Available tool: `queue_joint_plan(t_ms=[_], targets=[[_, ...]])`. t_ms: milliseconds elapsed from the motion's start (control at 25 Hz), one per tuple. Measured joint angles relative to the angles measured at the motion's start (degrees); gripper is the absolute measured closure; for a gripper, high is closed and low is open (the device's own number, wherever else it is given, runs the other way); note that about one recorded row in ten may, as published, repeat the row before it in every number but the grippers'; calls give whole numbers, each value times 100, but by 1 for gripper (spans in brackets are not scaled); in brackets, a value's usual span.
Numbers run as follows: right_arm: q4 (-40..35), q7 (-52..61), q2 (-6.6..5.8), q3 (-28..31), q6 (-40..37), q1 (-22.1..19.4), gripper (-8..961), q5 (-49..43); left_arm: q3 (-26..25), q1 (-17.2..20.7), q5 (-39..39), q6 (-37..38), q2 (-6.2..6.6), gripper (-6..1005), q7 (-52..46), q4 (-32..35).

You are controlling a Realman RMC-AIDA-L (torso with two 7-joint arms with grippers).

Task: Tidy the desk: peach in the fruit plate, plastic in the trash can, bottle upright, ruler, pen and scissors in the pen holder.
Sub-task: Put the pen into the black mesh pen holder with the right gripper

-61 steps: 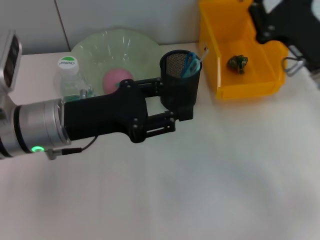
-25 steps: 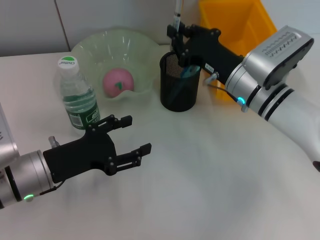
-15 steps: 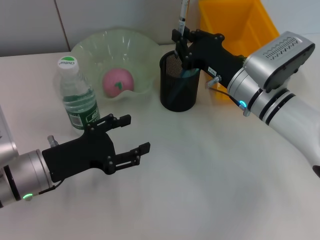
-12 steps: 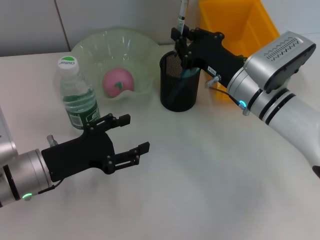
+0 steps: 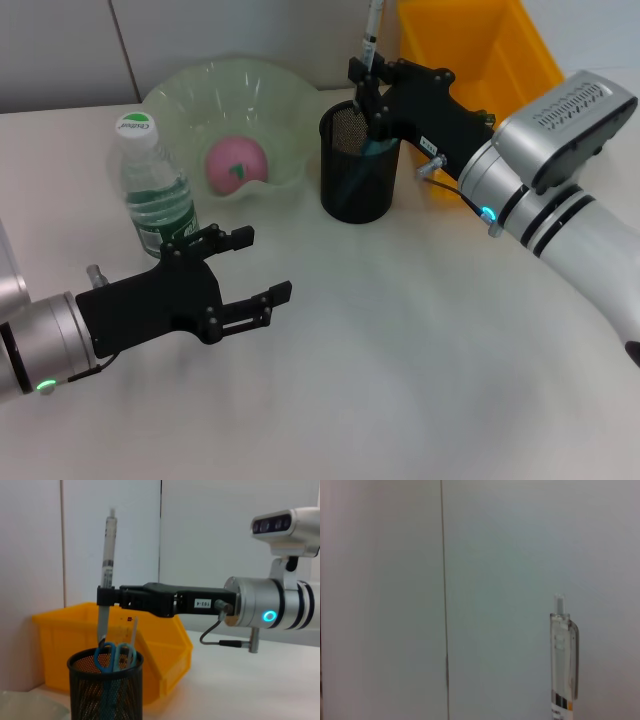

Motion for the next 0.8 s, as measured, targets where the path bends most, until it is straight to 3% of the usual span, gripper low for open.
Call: queue_joint_plan(t_ms=[240, 520, 800], targets=[[352, -597, 0, 185, -284, -104, 815, 0, 8, -75, 12, -39, 68, 180, -178, 6], [1224, -2148, -1, 1135, -272, -291, 814, -43, 41, -90, 115, -43, 103, 180, -294, 59], [1573, -2278, 0, 1529, 62, -339, 815, -59, 8, -58, 325, -47, 127, 181, -285, 76]])
